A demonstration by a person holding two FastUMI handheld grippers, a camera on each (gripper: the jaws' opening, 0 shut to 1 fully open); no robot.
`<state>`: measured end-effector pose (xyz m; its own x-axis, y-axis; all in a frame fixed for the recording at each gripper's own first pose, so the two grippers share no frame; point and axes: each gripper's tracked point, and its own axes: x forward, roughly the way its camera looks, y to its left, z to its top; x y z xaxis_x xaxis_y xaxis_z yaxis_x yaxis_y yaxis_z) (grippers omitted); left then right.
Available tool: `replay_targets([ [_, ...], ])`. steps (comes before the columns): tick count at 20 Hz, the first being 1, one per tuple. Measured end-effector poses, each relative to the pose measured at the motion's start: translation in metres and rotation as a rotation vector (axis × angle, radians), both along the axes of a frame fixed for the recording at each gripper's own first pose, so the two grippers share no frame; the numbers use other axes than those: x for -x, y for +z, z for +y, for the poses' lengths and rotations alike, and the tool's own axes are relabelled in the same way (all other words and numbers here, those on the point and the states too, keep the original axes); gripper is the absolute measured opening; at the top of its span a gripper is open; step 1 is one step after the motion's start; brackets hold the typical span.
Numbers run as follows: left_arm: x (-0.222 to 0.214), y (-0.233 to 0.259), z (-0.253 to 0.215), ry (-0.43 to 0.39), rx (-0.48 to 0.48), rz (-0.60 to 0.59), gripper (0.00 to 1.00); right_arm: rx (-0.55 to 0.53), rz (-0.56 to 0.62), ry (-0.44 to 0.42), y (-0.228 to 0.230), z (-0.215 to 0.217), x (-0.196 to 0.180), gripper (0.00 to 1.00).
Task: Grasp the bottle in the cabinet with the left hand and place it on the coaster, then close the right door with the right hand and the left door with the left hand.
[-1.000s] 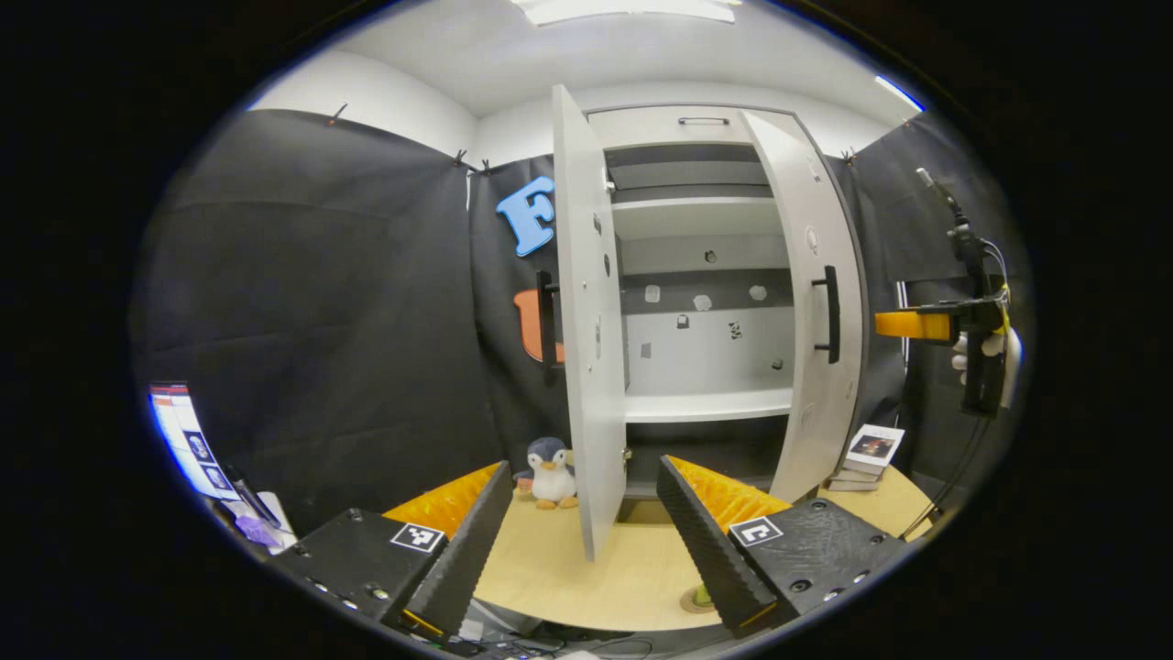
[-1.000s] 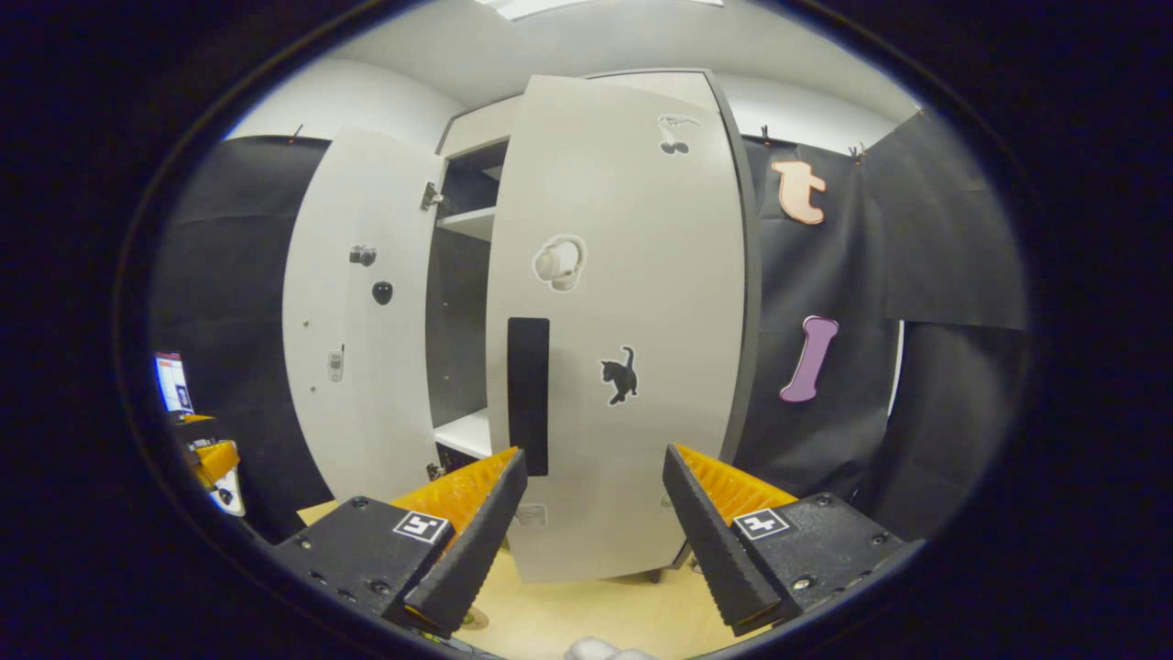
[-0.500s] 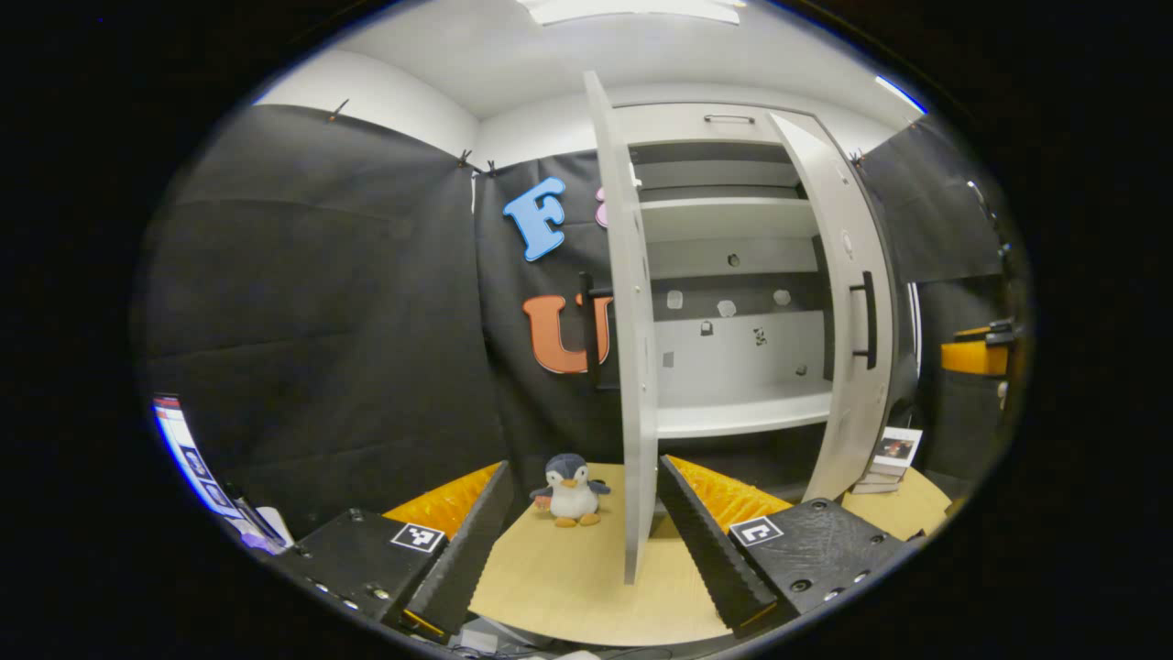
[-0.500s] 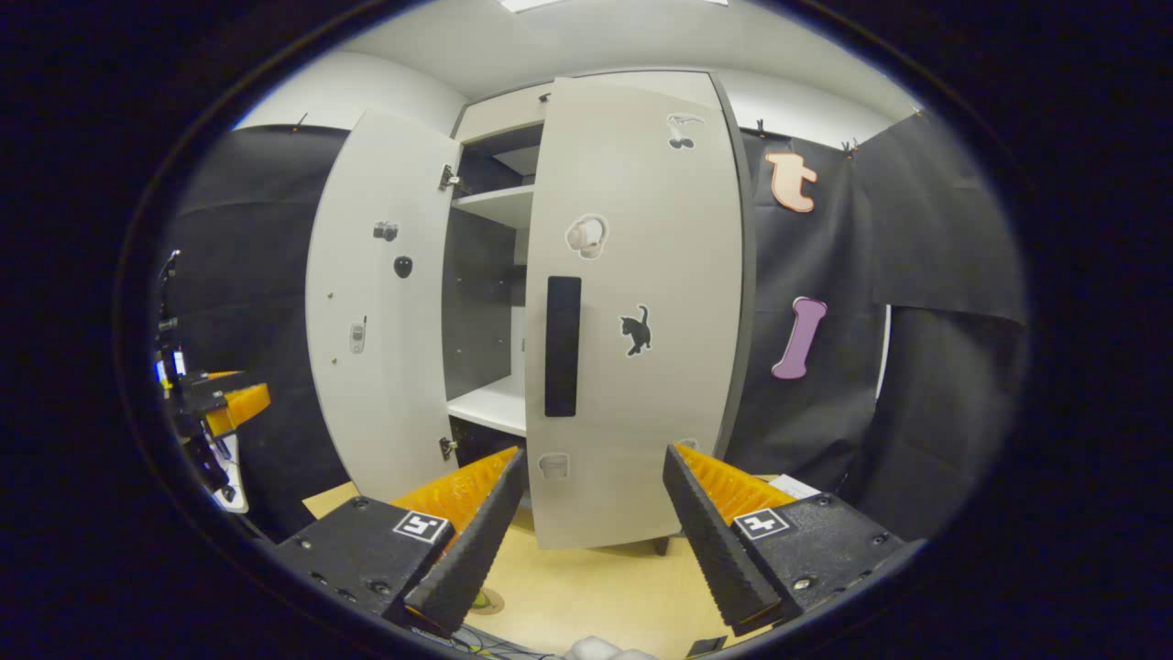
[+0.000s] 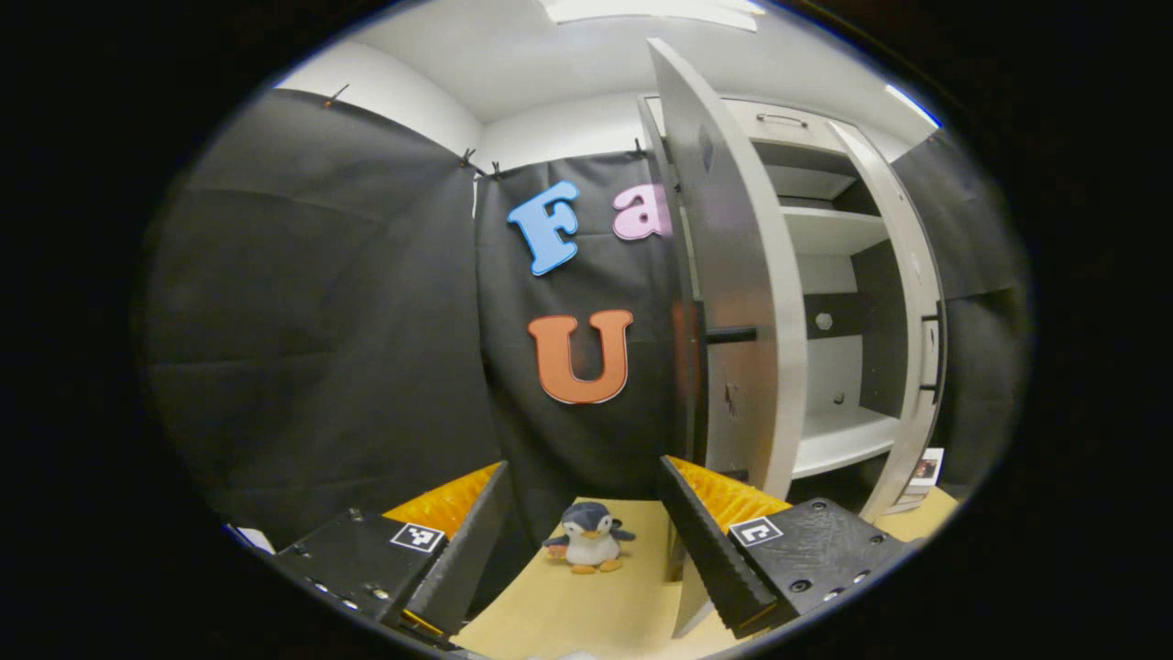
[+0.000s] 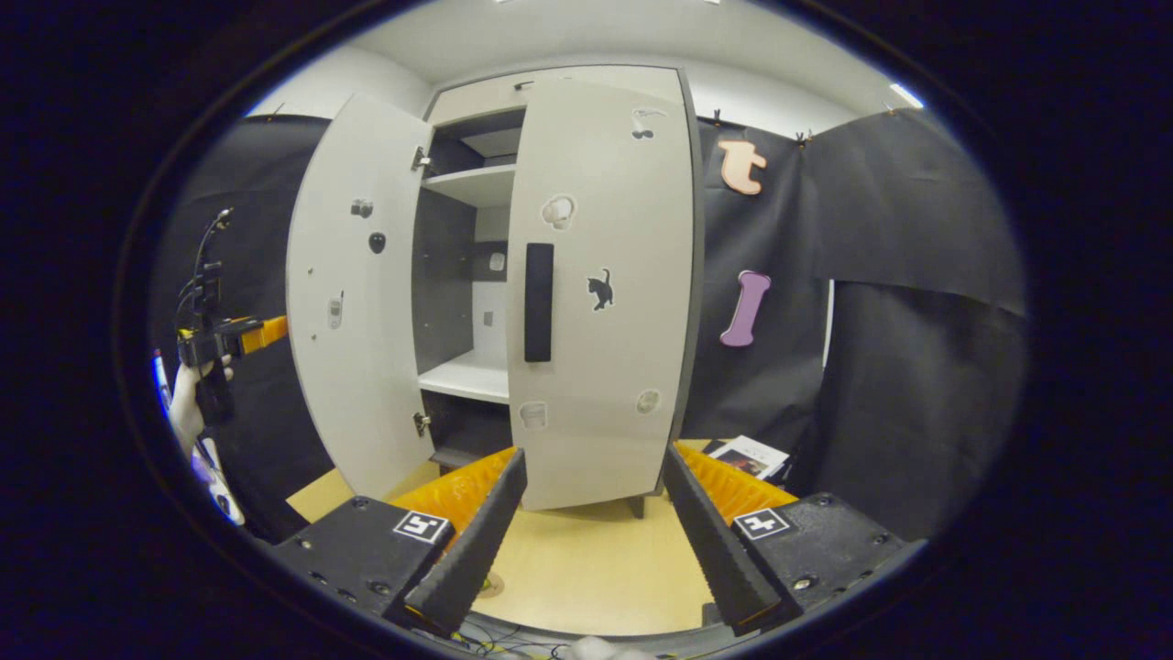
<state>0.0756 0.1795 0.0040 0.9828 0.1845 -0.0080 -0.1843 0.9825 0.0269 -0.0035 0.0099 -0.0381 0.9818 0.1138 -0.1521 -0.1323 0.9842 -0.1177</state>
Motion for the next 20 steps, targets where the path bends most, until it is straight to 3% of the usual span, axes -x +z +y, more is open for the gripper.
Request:
replay_targets([
  [6,-0.015,0.019,0.000,-0.007,-0.033,-0.045,0.94,-0.016,0.054,-0.050,-0.018,-0.010,0.011,0.98],
  [9,-0.015,0.024,-0.006,-0.005,-0.094,-0.050,0.97,-0.033,0.045,-0.039,-0.017,-0.012,0.011,0.98],
  [11,-0.014,0.026,-0.006,0.012,-0.110,-0.041,0.84,-0.047,0.045,-0.026,-0.018,-0.012,0.011,0.98],
  [12,-0.014,0.026,-0.008,0.010,-0.112,-0.036,0.88,-0.052,0.048,-0.021,-0.018,-0.014,0.012,0.98],
  [14,-0.013,0.024,-0.014,-0.001,-0.090,-0.028,0.91,-0.059,0.048,-0.017,-0.016,-0.020,0.013,0.98],
  [15,-0.012,0.023,-0.022,-0.012,-0.074,-0.024,0.85,-0.062,0.047,-0.019,-0.015,-0.025,0.015,0.98],
  [16,-0.012,0.022,-0.031,-0.025,-0.061,-0.026,0.91,-0.065,0.046,-0.021,-0.014,-0.030,0.016,0.98],
  [18,-0.010,0.023,-0.048,-0.042,-0.042,-0.029,0.91,-0.068,0.045,-0.023,-0.011,-0.038,0.016,0.98],
  [19,-0.010,0.024,-0.056,-0.048,-0.036,-0.029,0.85,-0.066,0.045,-0.024,-0.011,-0.043,0.014,0.98],
  [20,-0.010,0.025,-0.063,-0.055,-0.035,-0.032,0.88,-0.061,0.047,-0.026,-0.009,-0.047,0.014,0.98],
])
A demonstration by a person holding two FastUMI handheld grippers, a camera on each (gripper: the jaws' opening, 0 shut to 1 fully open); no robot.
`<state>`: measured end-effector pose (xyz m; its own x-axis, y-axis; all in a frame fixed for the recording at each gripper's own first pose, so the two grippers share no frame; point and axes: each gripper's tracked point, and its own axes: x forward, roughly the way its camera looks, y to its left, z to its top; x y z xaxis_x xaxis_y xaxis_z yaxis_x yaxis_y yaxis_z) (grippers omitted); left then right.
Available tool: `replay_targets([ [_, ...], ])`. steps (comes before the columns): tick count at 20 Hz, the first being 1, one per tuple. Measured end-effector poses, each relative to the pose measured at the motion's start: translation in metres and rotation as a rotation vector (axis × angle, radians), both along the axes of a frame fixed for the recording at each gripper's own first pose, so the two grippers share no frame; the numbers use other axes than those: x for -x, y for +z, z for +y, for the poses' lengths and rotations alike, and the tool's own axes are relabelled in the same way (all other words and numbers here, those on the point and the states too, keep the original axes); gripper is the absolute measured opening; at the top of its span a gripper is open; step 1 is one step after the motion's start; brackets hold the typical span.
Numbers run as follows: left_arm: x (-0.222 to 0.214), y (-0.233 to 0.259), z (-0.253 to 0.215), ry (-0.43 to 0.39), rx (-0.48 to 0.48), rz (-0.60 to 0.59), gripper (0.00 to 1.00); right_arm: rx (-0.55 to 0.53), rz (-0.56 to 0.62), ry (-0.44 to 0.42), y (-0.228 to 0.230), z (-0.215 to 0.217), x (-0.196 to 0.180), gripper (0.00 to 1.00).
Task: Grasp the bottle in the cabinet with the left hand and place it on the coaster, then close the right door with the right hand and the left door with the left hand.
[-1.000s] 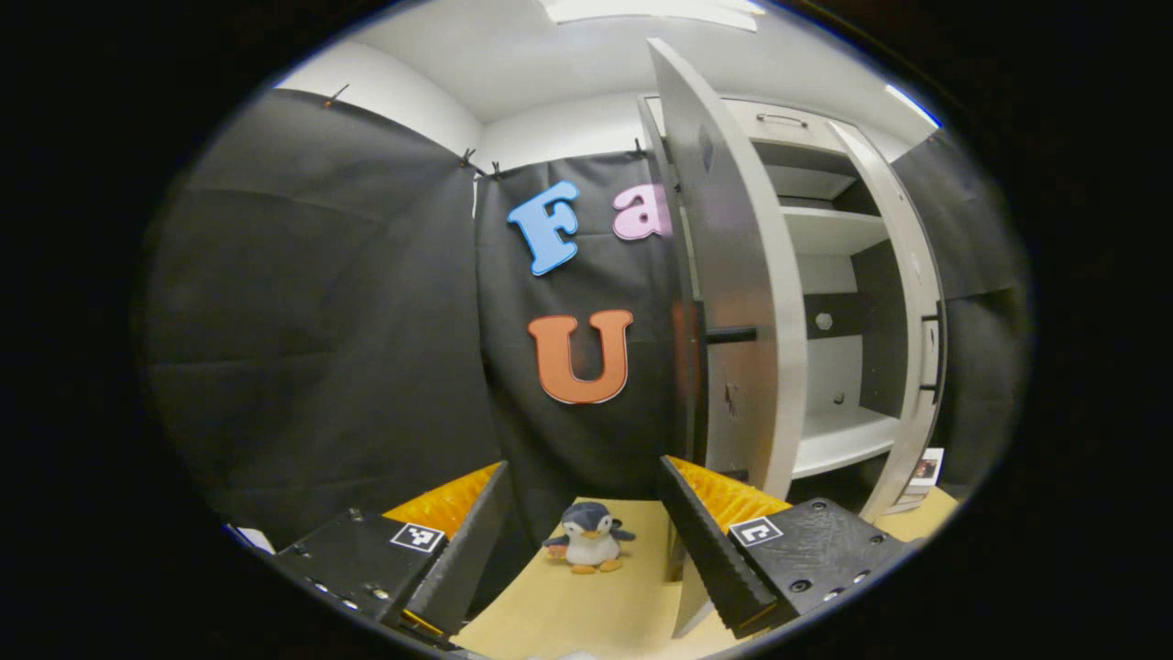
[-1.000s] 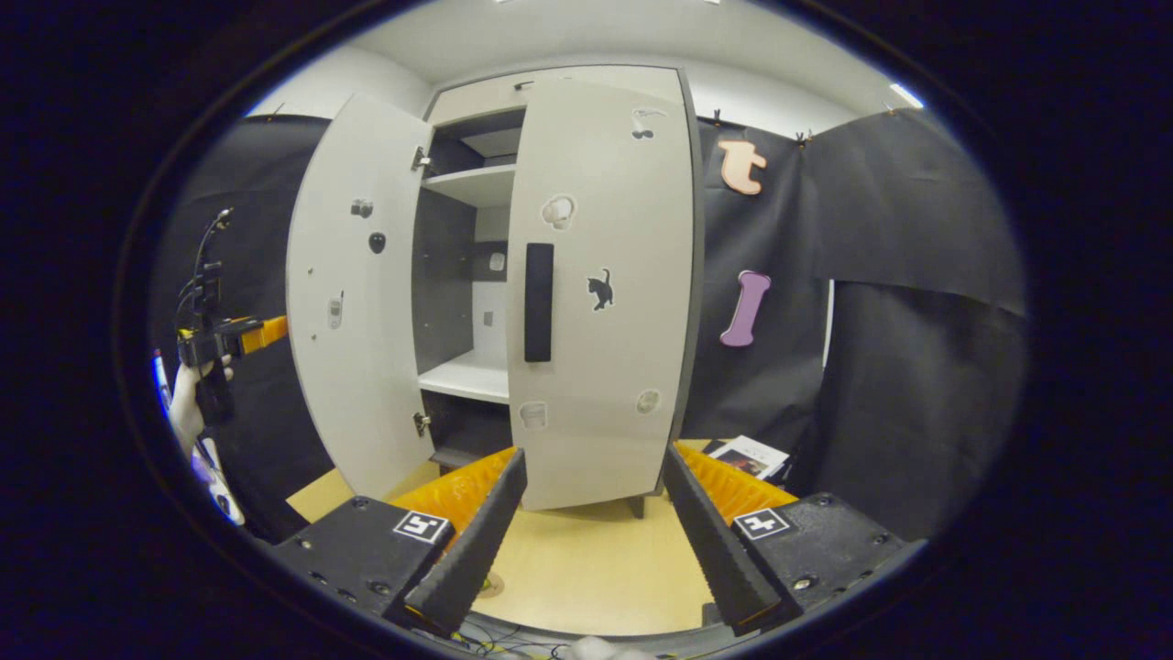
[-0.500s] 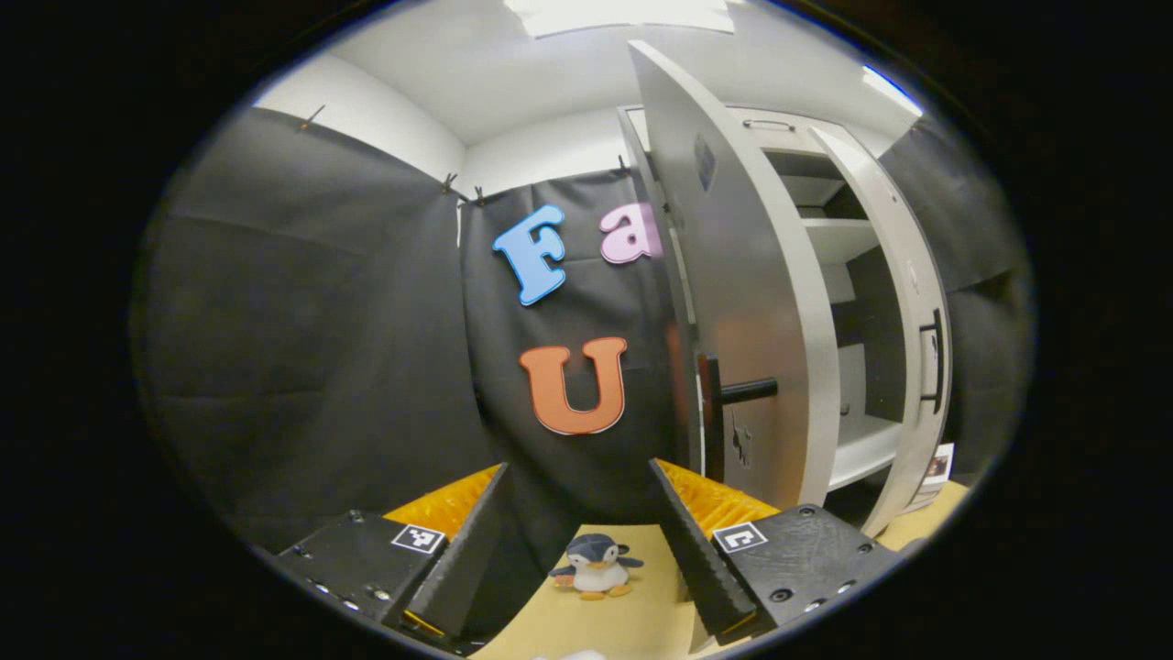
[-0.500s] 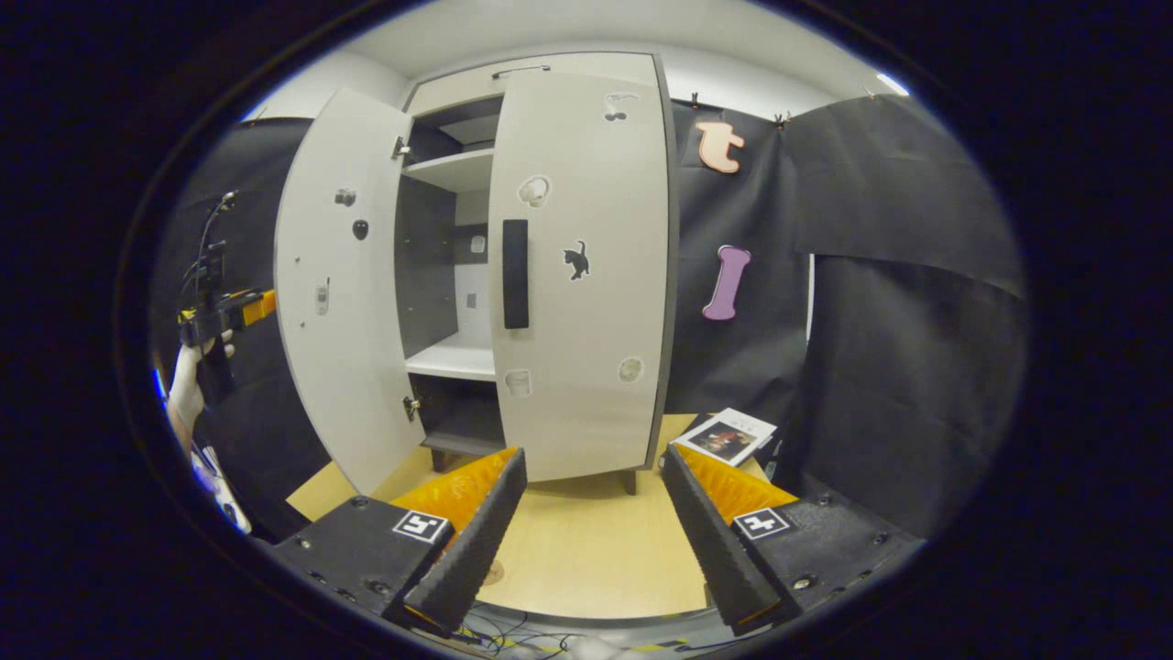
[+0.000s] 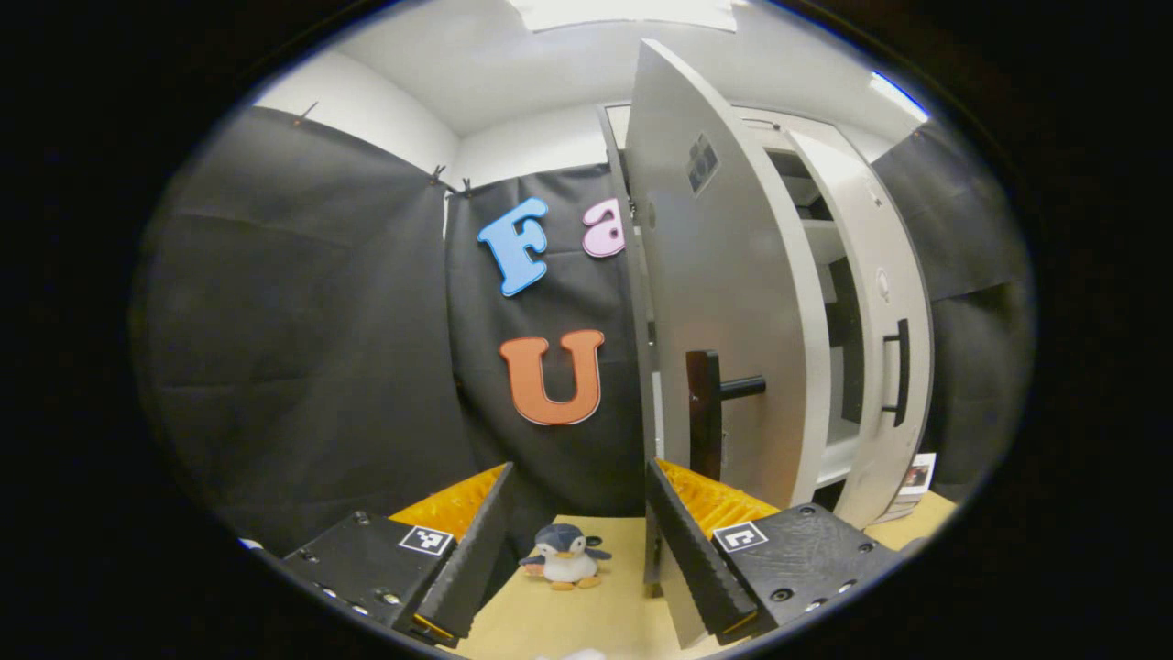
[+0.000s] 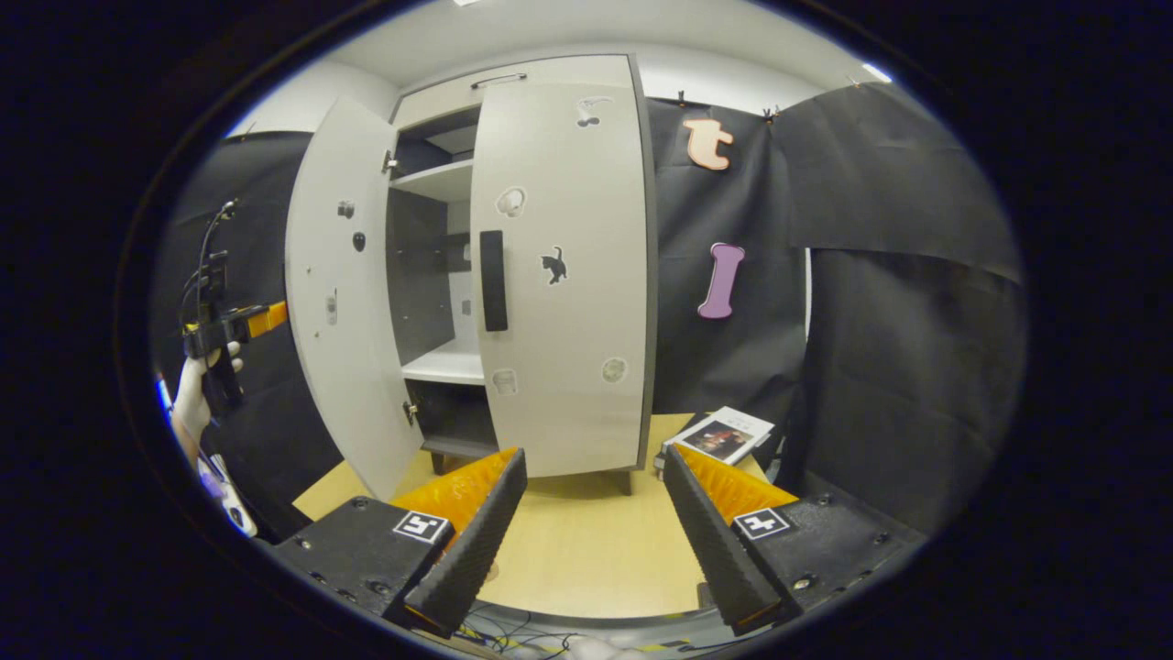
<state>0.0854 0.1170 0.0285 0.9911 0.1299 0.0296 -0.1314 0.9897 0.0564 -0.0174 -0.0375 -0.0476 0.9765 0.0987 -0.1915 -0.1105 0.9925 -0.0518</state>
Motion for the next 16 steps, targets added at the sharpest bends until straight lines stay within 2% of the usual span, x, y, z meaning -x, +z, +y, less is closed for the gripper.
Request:
replay_targets([
  [9,-0.012,0.001,-0.049,-0.091,-0.001,0.004,0.88,0.026,-0.014,0.011,0.012,-0.008,0.003,0.98],
  [16,-0.023,0.003,-0.087,-0.170,0.001,0.013,0.94,0.027,-0.030,0.008,0.015,-0.002,0.007,0.98],
])
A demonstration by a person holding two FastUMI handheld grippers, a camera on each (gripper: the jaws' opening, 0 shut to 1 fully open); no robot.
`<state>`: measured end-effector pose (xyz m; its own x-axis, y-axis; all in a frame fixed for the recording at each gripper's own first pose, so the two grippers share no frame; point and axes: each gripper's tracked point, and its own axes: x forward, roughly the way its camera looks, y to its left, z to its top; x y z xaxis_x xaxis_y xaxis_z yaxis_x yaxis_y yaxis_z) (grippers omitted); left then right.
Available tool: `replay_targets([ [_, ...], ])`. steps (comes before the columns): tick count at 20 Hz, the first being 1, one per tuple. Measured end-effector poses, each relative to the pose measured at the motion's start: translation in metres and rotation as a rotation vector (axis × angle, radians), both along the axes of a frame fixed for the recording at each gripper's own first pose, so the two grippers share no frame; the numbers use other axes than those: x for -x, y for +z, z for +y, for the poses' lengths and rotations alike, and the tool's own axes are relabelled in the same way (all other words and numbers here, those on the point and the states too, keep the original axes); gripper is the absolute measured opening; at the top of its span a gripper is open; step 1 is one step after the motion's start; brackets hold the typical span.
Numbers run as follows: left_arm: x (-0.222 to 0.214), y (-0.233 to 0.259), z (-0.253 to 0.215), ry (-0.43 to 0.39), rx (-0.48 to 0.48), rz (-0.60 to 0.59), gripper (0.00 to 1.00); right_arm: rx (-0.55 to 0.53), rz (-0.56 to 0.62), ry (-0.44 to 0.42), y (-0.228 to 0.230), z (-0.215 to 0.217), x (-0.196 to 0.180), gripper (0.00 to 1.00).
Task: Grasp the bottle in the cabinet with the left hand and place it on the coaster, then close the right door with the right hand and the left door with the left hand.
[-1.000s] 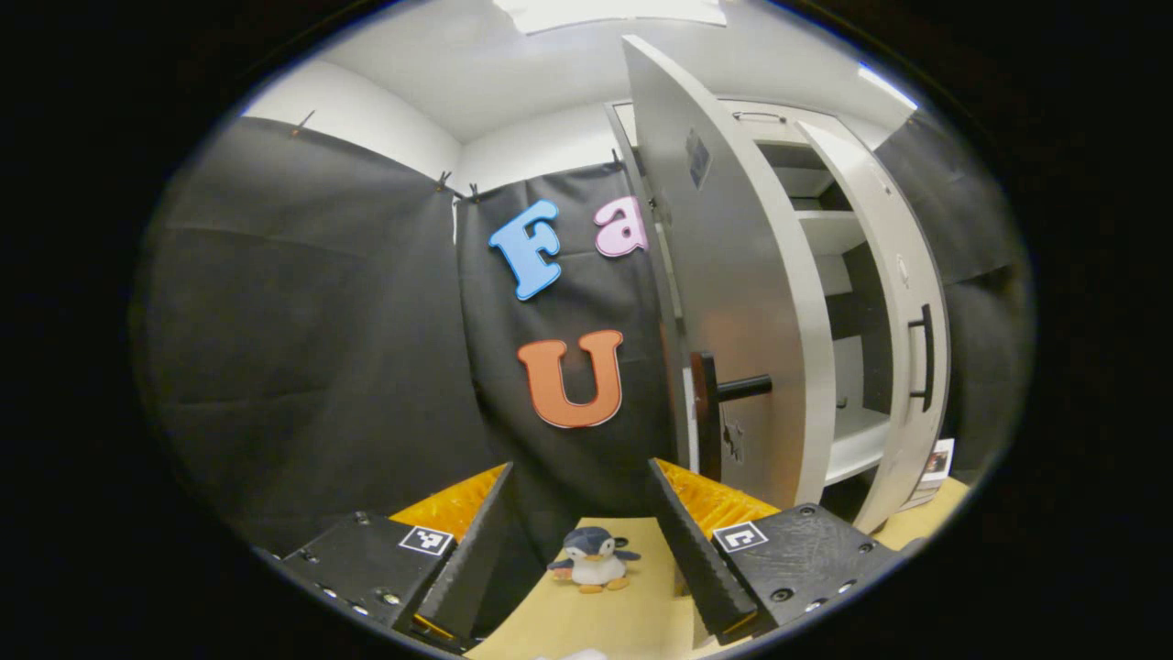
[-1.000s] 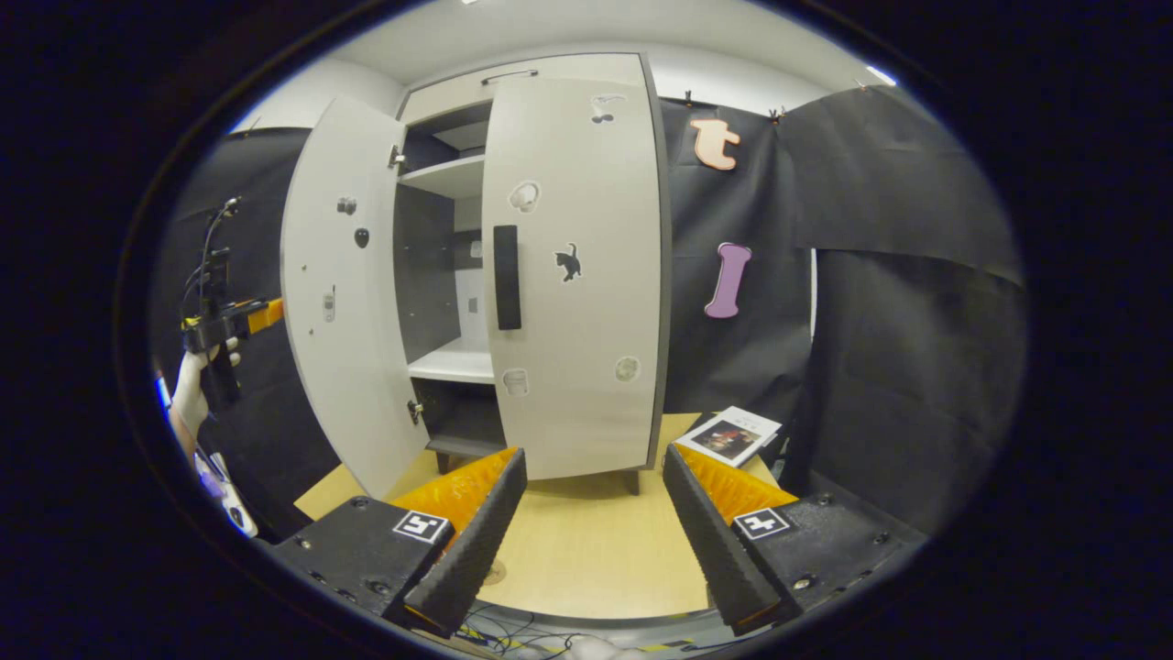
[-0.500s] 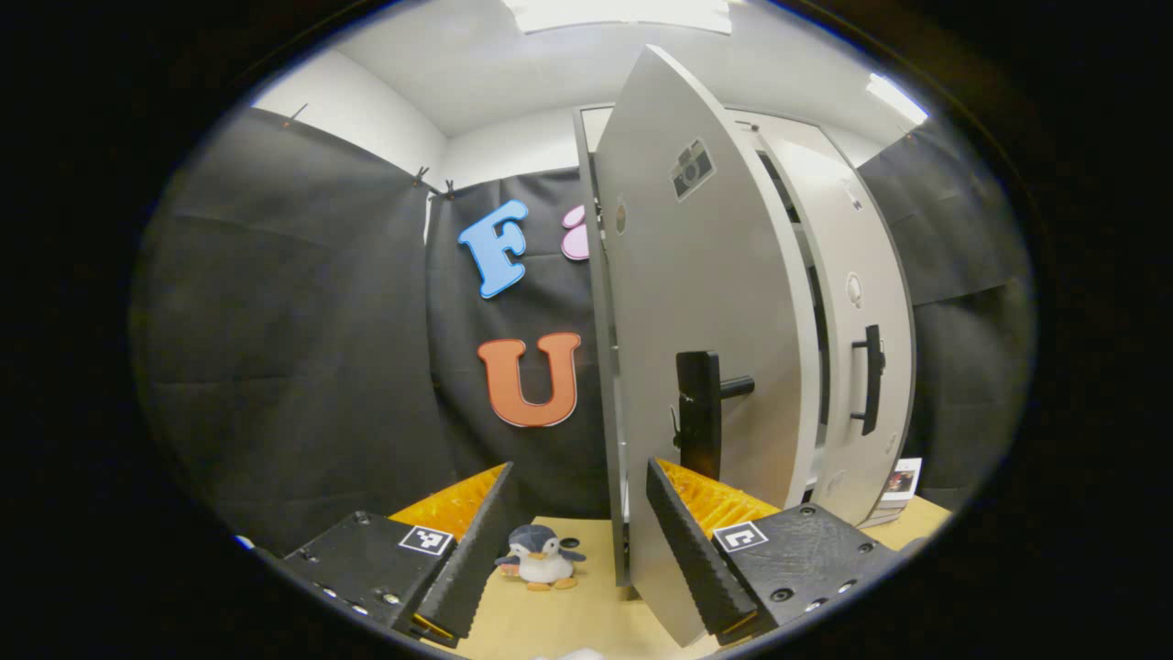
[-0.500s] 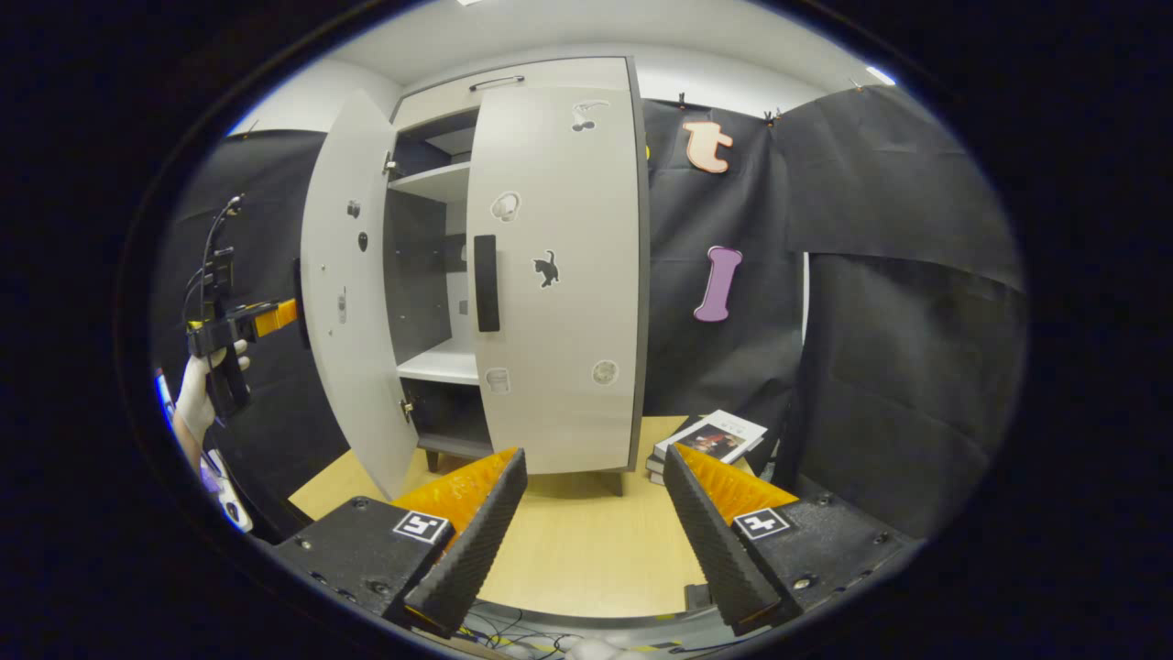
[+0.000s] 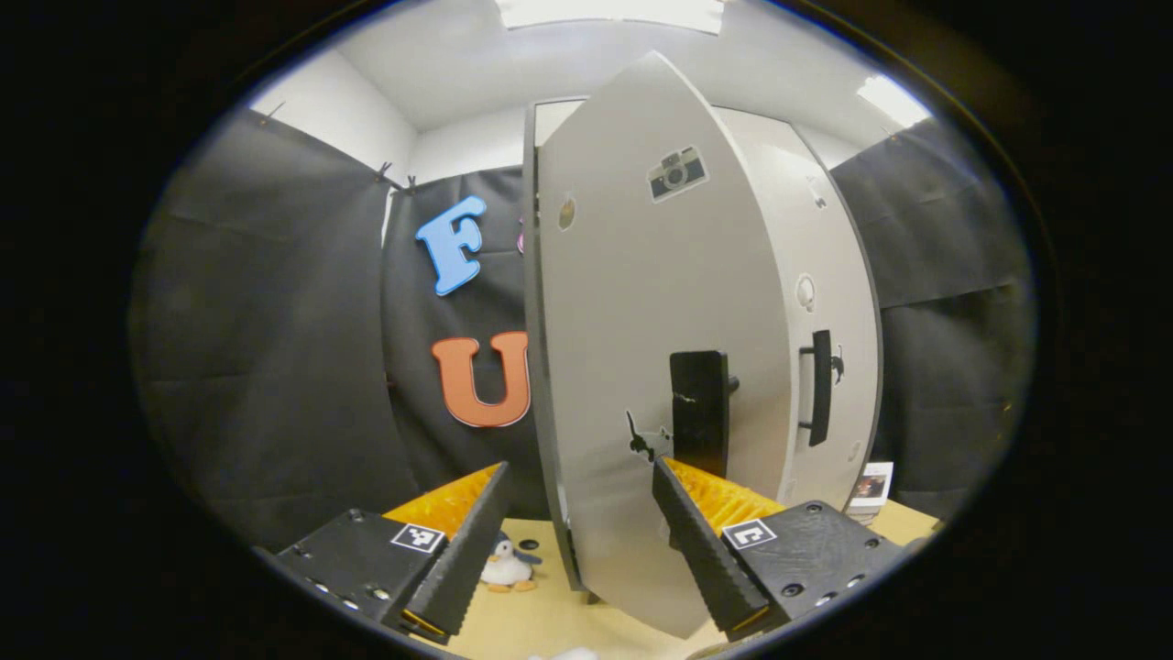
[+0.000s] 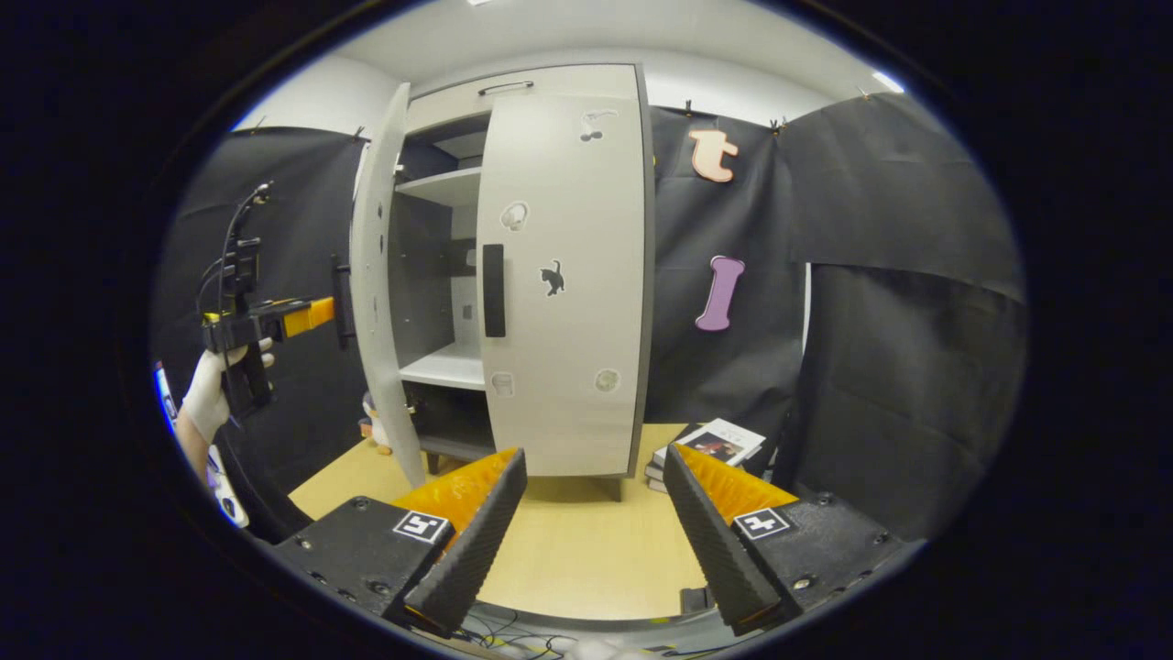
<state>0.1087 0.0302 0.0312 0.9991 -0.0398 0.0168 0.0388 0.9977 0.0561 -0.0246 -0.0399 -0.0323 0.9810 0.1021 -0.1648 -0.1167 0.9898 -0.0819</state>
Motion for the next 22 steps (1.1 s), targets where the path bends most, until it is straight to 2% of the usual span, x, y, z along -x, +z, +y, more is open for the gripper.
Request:
replay_targets([
  [2,0.002,0.001,-0.006,-0.012,-0.012,-0.004,0.97,-0.003,-0.004,-0.007,0.001,0.000,0.002,0.98],
  [9,0.015,0.009,-0.007,-0.035,-0.005,-0.006,0.97,-0.028,-0.028,-0.026,0.008,0.003,0.003,0.98],
  [16,0.071,-0.006,-0.020,-0.052,0.013,0.013,0.97,-0.053,-0.086,-0.058,0.021,0.007,0.001,1.00],
  [20,0.093,-0.018,-0.017,-0.042,0.012,0.038,0.97,-0.070,-0.111,-0.064,0.027,0.011,-0.003,0.98],
  [21,0.096,-0.022,-0.016,-0.038,0.009,0.044,0.97,-0.068,-0.105,-0.060,0.025,0.013,-0.003,0.95],
  [22,0.100,-0.027,-0.014,-0.027,0.012,0.058,0.97,-0.067,-0.105,-0.057,0.024,0.014,-0.002,0.98],
])
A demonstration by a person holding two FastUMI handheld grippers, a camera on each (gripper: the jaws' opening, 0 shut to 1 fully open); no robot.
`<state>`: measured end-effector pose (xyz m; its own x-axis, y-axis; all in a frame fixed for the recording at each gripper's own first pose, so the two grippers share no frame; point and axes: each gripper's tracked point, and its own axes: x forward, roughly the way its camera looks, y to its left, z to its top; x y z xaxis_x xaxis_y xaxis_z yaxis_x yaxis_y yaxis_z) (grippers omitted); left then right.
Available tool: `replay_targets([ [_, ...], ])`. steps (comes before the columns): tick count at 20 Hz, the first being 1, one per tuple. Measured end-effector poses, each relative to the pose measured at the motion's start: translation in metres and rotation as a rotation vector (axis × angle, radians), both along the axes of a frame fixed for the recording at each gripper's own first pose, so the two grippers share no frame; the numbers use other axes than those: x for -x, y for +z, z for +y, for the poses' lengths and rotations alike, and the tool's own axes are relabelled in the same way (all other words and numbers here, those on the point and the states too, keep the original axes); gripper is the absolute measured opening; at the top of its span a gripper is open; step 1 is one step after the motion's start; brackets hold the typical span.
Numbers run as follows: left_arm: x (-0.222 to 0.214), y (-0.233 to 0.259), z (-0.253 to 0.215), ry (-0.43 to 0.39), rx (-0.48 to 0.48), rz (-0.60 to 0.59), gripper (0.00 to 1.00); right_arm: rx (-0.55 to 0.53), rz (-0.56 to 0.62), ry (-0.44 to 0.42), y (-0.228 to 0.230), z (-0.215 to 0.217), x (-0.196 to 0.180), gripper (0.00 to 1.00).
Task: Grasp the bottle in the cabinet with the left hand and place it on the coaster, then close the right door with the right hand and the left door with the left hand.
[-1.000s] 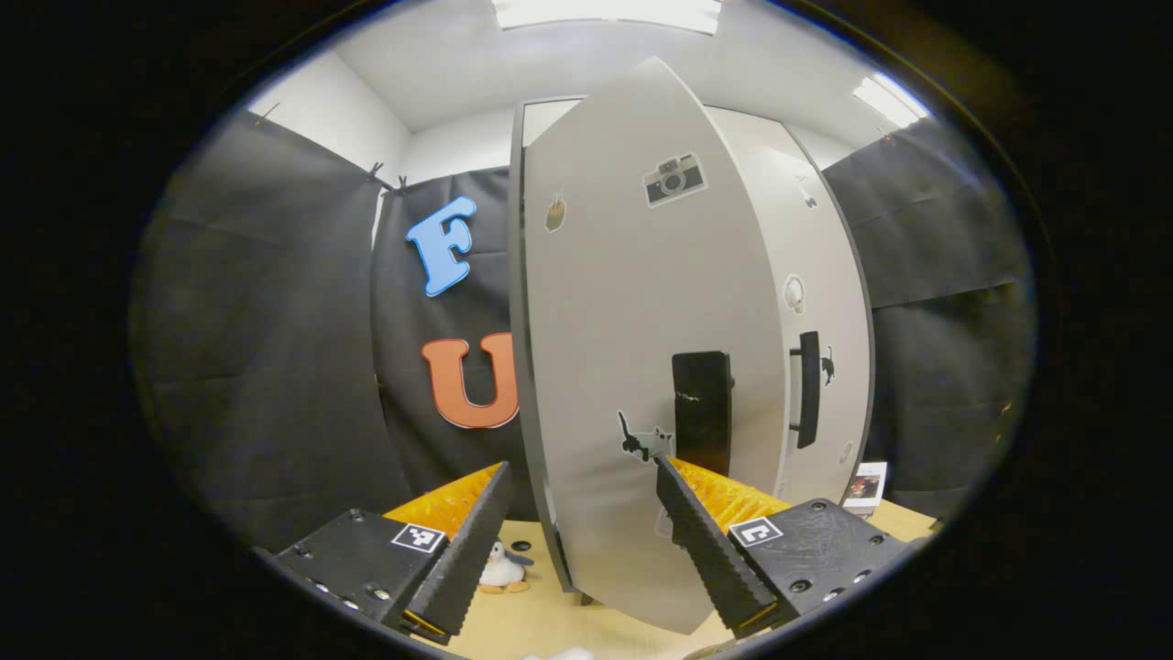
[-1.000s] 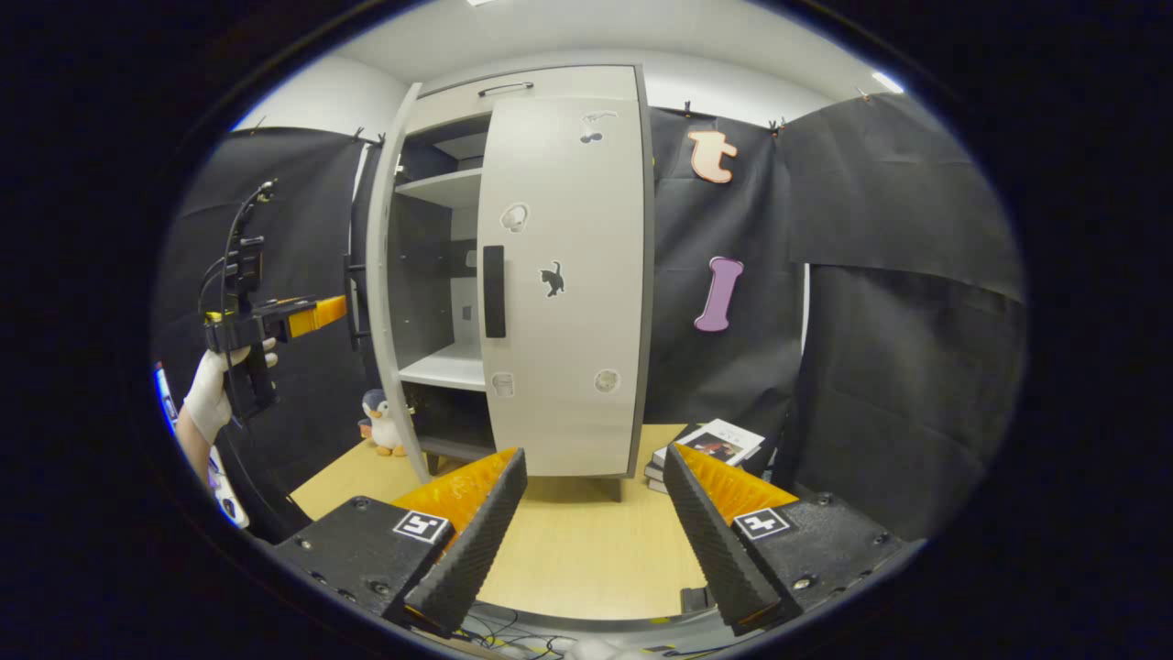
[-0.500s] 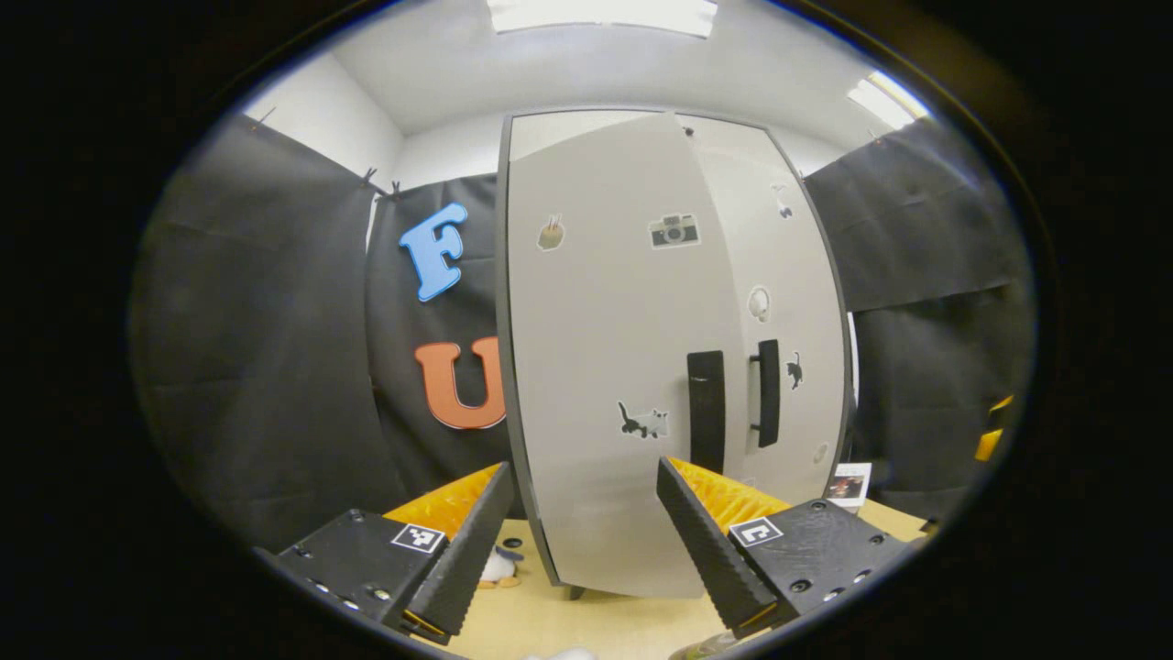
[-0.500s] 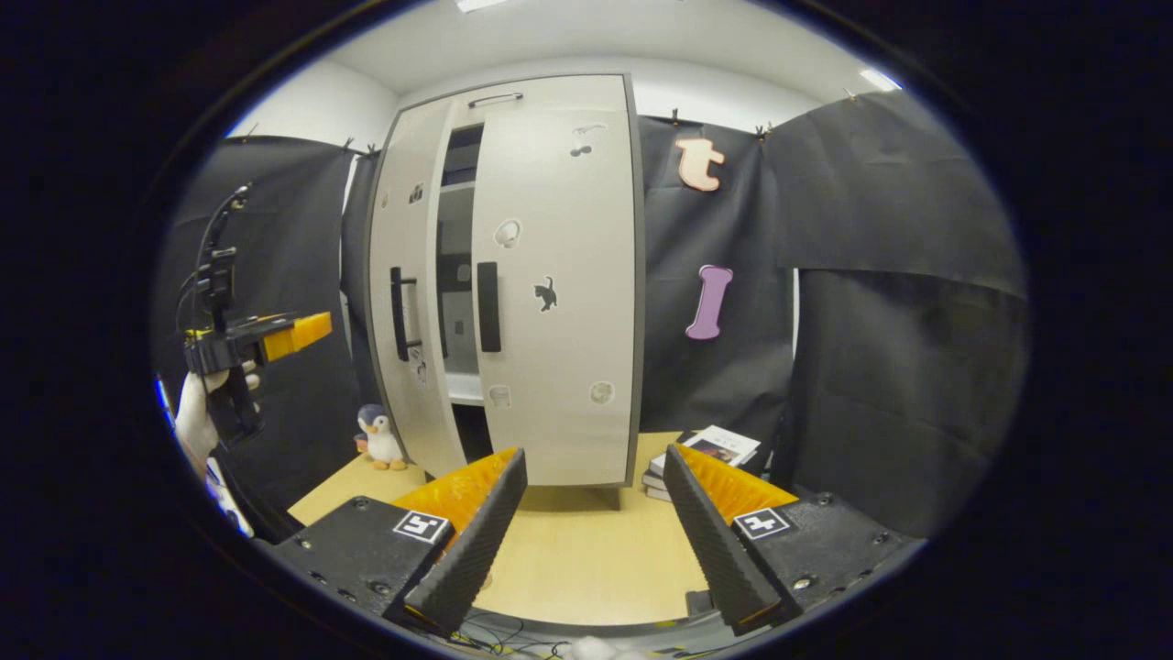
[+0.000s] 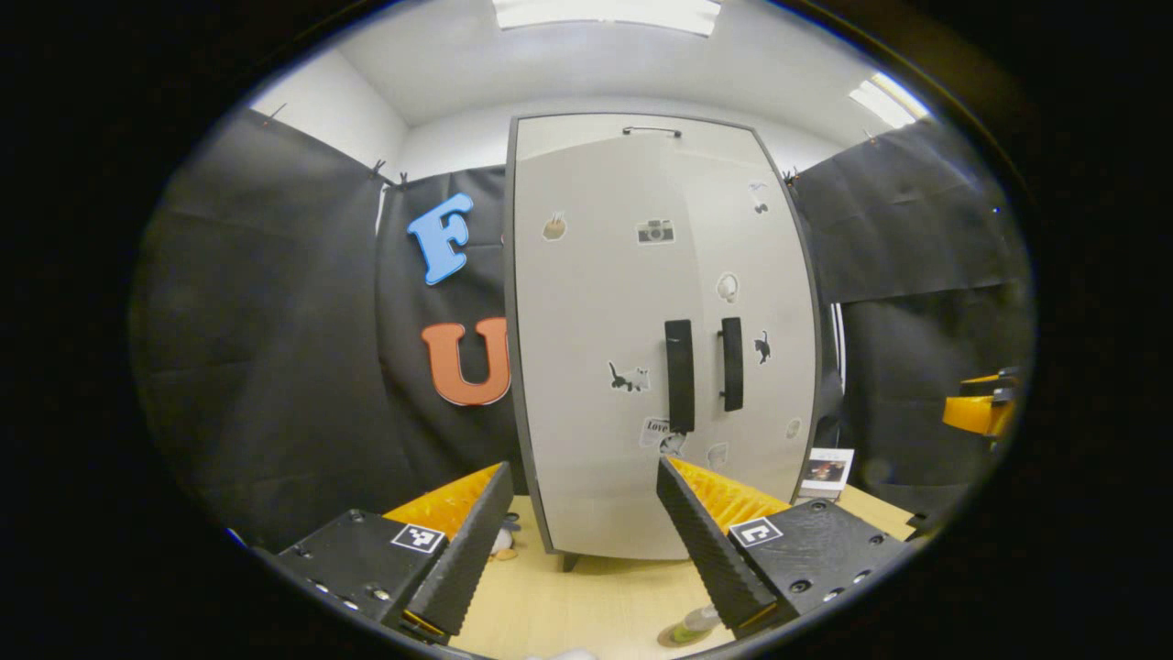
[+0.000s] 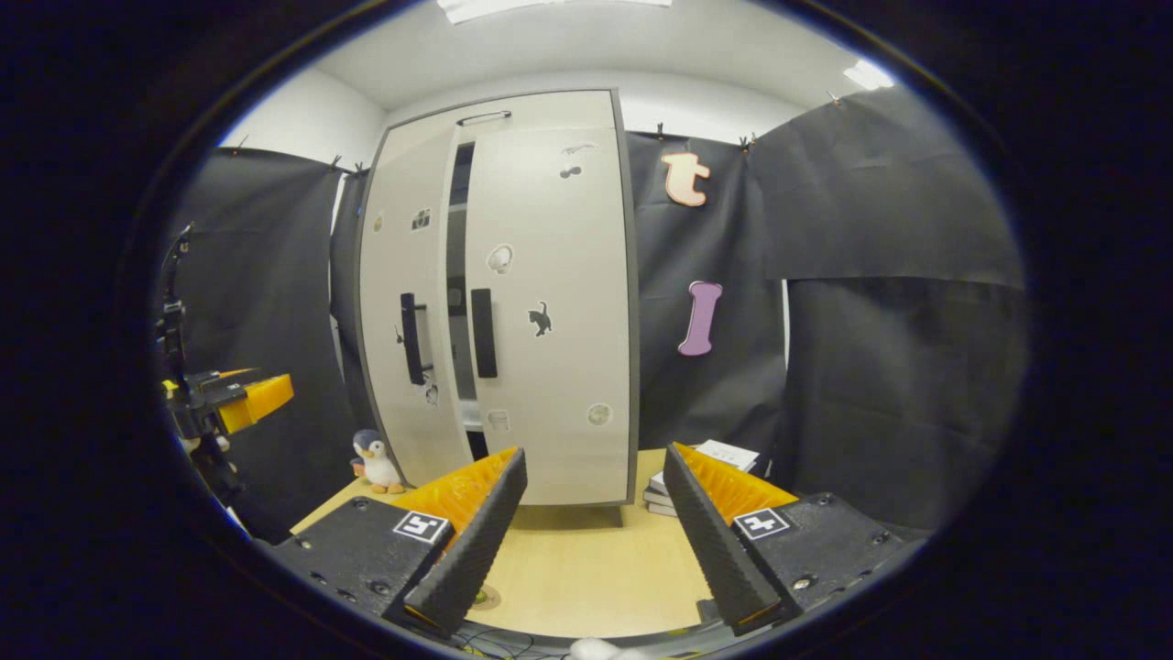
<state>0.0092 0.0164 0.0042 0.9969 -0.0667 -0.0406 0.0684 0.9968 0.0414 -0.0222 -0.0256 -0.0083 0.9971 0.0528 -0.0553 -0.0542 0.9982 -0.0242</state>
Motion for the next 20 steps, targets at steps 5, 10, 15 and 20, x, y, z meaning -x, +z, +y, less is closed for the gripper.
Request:
replay_targets([
  [5,0.016,-0.010,0.001,0.036,0.011,0.005,0.97,0.012,0.013,0.008,-0.009,0.008,-0.005,0.98],
  [10,0.018,-0.011,0.001,0.042,0.009,0.010,0.97,0.020,0.005,0.025,-0.007,0.016,-0.007,0.98],
  [15,0.016,-0.010,0.001,0.045,0.030,0.003,0.97,0.022,0.000,0.026,-0.007,0.018,-0.009,0.98],
  [20,0.015,-0.008,0.001,0.039,0.038,0.003,0.97,0.024,0.001,0.029,-0.007,0.020,-0.011,0.98],
])
